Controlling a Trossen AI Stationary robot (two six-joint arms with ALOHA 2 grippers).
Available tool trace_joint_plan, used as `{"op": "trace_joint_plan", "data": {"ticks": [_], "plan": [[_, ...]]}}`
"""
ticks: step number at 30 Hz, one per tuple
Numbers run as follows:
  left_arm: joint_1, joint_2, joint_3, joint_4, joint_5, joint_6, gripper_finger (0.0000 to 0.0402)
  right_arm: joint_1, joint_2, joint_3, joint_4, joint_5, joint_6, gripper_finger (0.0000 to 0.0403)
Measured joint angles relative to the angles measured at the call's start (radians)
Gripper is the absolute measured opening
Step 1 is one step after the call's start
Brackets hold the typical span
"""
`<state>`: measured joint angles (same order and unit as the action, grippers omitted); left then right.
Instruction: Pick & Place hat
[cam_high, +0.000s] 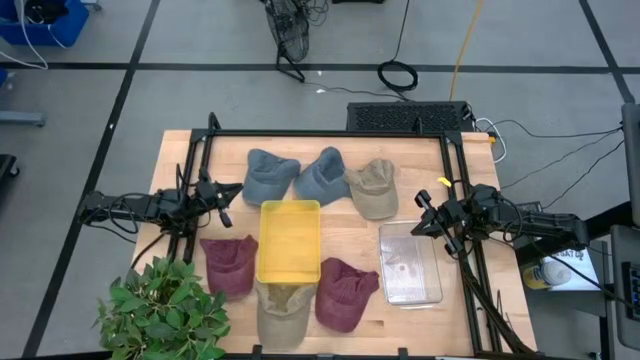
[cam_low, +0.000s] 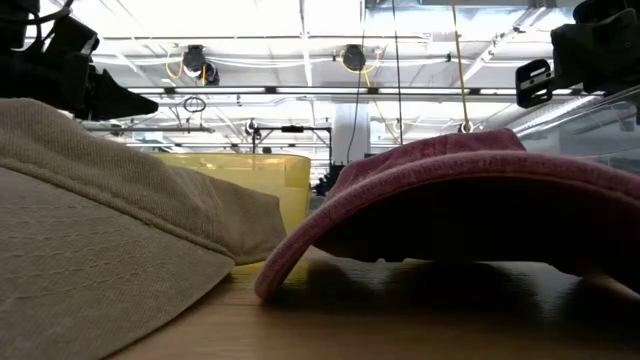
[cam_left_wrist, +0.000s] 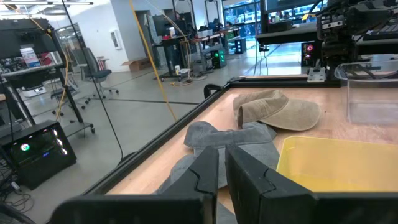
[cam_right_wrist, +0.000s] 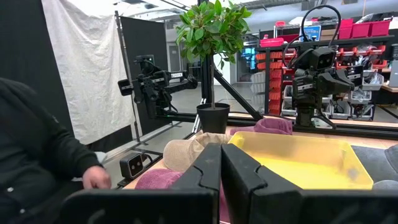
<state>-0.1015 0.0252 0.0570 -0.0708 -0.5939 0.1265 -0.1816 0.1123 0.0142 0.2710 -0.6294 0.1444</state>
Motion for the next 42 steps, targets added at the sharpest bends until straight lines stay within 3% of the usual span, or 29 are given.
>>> {"op": "trace_joint_plan", "data": {"ticks": [37, 42], "plan": [[0.0, 0.0, 0.0, 0.0, 0.0, 0.0, 0.0037, 0.0, 0.0, 0.0, 0.0, 0.0, 0.0, 0.0], [0.0, 0.0, 0.0, 0.0, 0.0, 0.0, 0.0037, 0.0, 0.0, 0.0, 0.009, 0.001, -0.087, 0.0]]}}
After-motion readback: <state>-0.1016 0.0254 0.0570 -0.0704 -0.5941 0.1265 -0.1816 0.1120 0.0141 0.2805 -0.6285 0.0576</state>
